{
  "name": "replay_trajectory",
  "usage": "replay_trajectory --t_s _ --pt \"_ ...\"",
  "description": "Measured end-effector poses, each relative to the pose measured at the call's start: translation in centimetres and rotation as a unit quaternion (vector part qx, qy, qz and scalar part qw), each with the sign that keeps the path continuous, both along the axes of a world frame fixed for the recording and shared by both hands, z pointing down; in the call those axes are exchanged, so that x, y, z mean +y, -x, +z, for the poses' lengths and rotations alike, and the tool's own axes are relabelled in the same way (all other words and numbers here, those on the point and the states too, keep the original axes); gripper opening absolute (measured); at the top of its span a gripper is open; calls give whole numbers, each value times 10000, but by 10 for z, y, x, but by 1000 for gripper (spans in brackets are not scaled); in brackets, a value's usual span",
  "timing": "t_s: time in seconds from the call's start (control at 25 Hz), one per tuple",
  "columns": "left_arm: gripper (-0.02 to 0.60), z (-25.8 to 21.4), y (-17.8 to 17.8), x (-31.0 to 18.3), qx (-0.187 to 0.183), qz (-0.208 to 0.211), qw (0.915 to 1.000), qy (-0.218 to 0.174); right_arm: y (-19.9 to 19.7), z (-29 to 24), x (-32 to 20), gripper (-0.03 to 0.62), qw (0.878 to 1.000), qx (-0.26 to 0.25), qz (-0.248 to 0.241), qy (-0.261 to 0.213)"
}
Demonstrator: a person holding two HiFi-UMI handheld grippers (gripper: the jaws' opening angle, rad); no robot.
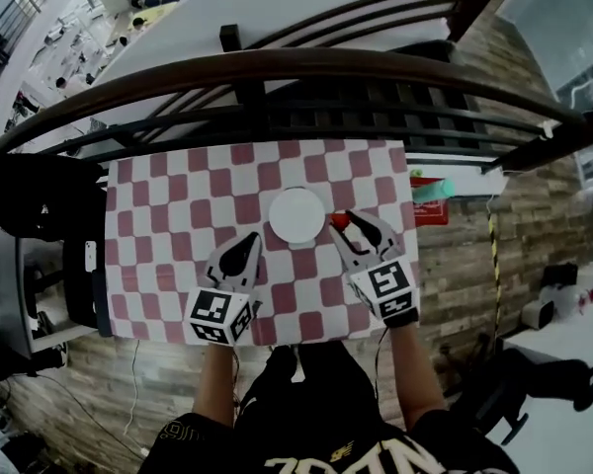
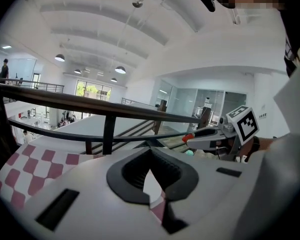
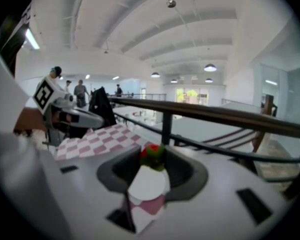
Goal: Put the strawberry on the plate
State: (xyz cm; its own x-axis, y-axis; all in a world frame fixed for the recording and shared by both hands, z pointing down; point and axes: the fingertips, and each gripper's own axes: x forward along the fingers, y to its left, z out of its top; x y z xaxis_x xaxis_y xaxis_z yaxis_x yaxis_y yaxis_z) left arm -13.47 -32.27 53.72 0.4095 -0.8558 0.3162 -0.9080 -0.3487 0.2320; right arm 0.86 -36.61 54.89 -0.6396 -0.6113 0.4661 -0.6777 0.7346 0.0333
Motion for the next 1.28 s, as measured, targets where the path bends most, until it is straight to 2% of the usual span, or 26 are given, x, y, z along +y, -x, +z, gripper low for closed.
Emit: replay_trajectory --t_s 0.12,0.28,0.48,0.68,0.92,1.28 --pt "9 19 -5 -4 -39 176 9997 165 12 28 -6 152 9969 410 -663 46" --pt "9 47 -10 -3 -116 347 9985 415 28 71 -8 153 9847 791 -1537 217" --pt "8 80 -18 -5 -381 590 9963 497 45 119 -13 152 9684 1012 -2251 356" --pt "9 102 -24 -3 -434 688 9947 624 65 159 0 153 9483 1183 -2873 640" --pt "9 133 -31 -24 -464 816 9934 656 79 202 -5 153 9298 1402 -3295 846" --pt "8 147 -38 -15 -489 769 9929 765 90 220 1 153 9254 1559 -3294 1036"
